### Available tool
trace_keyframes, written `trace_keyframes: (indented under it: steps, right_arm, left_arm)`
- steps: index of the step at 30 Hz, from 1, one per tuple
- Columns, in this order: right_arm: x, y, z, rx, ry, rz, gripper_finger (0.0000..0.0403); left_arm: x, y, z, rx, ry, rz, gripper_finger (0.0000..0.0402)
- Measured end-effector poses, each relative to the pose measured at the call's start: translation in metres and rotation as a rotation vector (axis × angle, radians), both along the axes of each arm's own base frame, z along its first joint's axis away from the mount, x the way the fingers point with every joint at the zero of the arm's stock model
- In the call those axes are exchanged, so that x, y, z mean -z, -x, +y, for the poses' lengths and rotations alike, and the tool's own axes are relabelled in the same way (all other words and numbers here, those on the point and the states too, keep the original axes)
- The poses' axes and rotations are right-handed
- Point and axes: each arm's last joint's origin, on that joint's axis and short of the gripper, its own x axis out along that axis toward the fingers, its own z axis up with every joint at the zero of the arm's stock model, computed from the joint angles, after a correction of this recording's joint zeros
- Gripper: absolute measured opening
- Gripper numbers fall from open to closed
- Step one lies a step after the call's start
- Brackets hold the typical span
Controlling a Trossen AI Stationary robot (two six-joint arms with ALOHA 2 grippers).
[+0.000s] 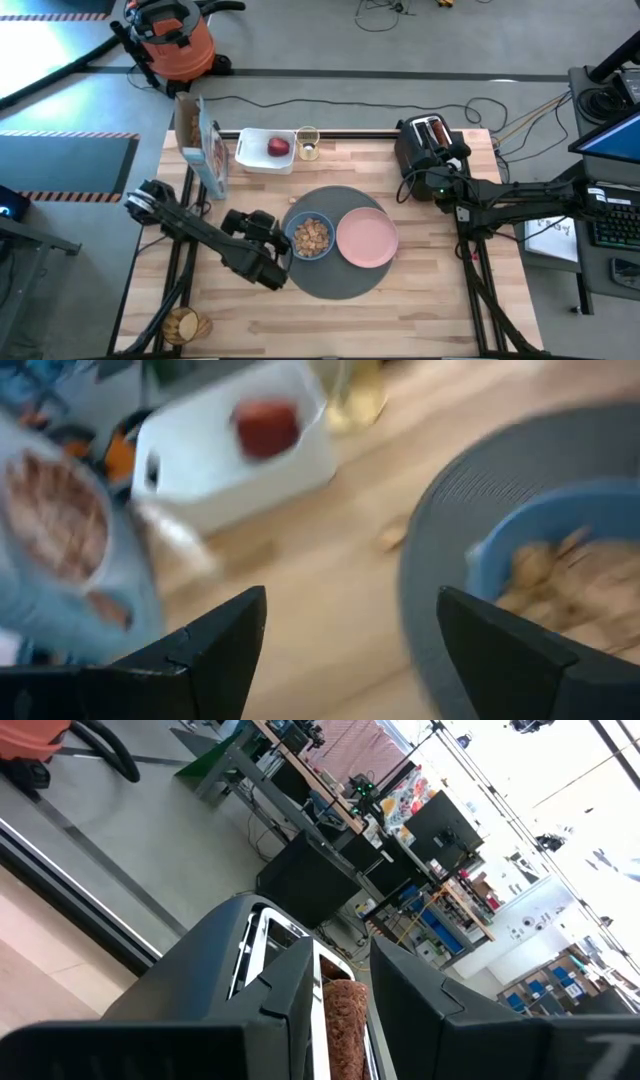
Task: Arrange a breakfast setting
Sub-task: Put the toasted bread on the pink plate on the gray mat
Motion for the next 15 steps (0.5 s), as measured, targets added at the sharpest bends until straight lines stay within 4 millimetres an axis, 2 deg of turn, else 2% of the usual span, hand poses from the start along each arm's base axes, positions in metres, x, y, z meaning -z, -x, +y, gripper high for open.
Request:
trace_keyframes:
  steps: [5,8,12,15]
  right_arm:
    - [0.0,0.0,0.0,0.0,0.0,0.0,0.0093]
    - [0.0,0.0,0.0,0.0,0.0,0.0,0.0093]
    - [0.0,0.0,0.0,0.0,0.0,0.0,0.0093]
    - [0.0,0.0,0.0,0.0,0.0,0.0,0.0093]
  left_arm:
    - [-0.012,0.006,-0.009,0.1,-0.071,-0.035,0.0275]
    - [-0.017,0.016,-0.009,0.128,-0.091,-0.023,0.0275]
    - [-0.028,0.042,0.006,0.14,-0.096,-0.101,0.0275]
    - [-0.031,0.068,0.024,0.142,-0.084,-0.259,0.0275]
